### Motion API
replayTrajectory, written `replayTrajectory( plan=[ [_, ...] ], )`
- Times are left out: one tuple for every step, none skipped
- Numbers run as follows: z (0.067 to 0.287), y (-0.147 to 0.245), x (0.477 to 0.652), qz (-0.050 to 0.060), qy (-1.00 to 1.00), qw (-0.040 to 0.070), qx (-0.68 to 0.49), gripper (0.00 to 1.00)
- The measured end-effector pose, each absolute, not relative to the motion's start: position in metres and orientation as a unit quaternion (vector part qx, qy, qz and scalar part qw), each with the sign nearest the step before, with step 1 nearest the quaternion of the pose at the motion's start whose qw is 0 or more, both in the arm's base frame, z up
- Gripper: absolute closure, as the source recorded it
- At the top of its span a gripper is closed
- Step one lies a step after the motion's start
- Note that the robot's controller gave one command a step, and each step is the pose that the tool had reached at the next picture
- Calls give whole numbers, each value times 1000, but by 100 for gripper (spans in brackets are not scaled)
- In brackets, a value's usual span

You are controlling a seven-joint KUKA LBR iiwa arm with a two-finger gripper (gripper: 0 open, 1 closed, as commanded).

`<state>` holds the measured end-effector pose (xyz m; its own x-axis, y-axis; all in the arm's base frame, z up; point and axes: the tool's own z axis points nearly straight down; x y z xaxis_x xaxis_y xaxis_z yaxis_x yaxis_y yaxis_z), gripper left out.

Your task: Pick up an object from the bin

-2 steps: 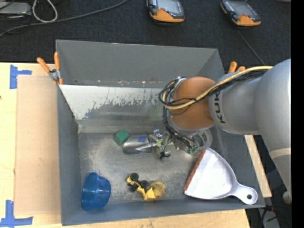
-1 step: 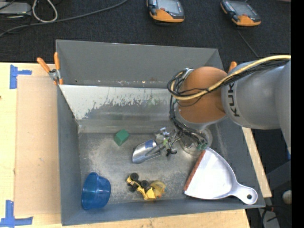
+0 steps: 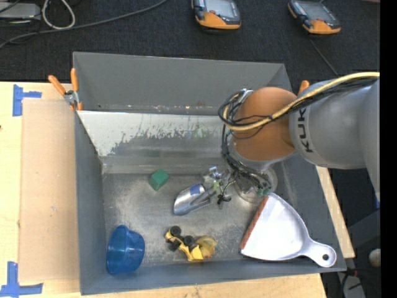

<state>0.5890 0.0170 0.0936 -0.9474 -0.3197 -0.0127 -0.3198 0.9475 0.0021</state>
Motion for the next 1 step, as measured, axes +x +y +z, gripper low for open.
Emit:
replayTrajectory(
  plan=[
    [94,17,589,2,987,6,-162,100]
  ],
)
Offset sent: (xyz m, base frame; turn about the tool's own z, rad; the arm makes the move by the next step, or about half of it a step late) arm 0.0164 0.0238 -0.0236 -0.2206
